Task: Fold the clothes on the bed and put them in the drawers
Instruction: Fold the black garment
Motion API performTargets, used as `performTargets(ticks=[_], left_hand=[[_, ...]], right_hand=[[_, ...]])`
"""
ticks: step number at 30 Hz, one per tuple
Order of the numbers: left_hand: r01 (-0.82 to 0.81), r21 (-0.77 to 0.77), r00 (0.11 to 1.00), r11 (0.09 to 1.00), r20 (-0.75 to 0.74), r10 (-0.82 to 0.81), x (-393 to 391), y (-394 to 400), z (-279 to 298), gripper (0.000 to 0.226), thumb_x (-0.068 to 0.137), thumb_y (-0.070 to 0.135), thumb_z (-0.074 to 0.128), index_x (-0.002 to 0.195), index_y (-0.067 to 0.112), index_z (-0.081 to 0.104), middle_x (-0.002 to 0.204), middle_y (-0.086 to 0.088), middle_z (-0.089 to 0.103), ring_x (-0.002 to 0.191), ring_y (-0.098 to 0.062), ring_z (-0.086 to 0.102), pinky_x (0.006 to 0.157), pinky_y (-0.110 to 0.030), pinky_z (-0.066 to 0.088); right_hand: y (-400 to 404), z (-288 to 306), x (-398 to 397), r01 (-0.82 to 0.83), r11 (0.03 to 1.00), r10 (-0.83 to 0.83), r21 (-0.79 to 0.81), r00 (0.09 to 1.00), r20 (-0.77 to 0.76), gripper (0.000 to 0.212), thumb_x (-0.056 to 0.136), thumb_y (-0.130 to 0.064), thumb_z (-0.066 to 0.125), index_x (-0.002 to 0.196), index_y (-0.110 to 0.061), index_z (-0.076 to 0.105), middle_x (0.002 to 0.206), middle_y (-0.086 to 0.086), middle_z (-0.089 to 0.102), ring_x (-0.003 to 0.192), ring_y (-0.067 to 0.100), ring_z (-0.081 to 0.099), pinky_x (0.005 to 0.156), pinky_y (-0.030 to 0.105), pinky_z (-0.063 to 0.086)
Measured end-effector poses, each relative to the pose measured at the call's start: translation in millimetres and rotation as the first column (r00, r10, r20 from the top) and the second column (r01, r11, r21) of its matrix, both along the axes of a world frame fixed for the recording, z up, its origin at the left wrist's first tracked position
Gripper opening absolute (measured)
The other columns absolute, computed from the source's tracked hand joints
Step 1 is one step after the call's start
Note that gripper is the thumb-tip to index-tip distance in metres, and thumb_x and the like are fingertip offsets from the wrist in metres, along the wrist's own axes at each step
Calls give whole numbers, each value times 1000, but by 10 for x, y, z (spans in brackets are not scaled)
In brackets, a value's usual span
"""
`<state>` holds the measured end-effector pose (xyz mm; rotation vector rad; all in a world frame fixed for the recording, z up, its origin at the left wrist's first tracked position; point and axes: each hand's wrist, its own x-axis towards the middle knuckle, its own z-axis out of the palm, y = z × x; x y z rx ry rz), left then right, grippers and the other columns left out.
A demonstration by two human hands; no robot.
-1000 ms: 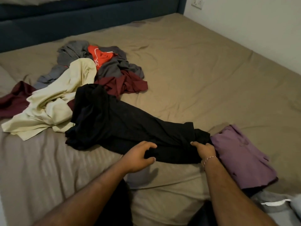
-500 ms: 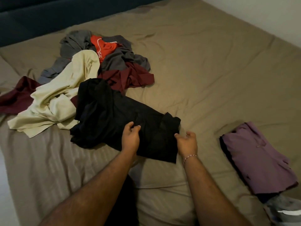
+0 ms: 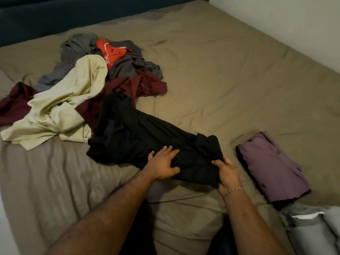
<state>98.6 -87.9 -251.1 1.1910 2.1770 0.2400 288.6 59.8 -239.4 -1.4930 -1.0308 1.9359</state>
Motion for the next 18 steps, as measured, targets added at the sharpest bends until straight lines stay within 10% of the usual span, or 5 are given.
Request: performTargets(ticks=[6, 13, 18], left_hand=[[241, 104, 896, 965, 359, -262, 1049, 485, 167, 87, 95, 53, 66, 165, 36, 18, 169, -2, 30, 154, -22, 29, 122, -30, 25], [-256, 206, 777, 945, 625, 74, 1359, 520, 418, 49, 106, 40, 56, 150, 20, 54, 158, -2, 46, 148, -18, 40, 115, -19, 24], [-732, -16, 230, 681, 935, 269, 631, 104, 668, 39, 105, 53, 46, 127, 32, 69, 120, 5, 75, 111, -18, 71, 93, -41, 54]], right_hand=[[425, 448, 1205, 208, 978, -209, 20, 974, 90, 22, 88, 1, 59, 105, -3, 72, 96, 23, 74, 79, 36, 71, 61, 37, 60], [312, 782, 1107, 200, 968, -207, 153, 978, 29, 16, 85, 2, 63, 97, -4, 71, 93, 22, 72, 85, 36, 69, 69, 40, 60], [-280, 856, -162, 36, 919, -35, 393, 999, -10, 32, 87, 5, 67, 110, -18, 68, 96, 11, 74, 84, 19, 70, 76, 31, 58]])
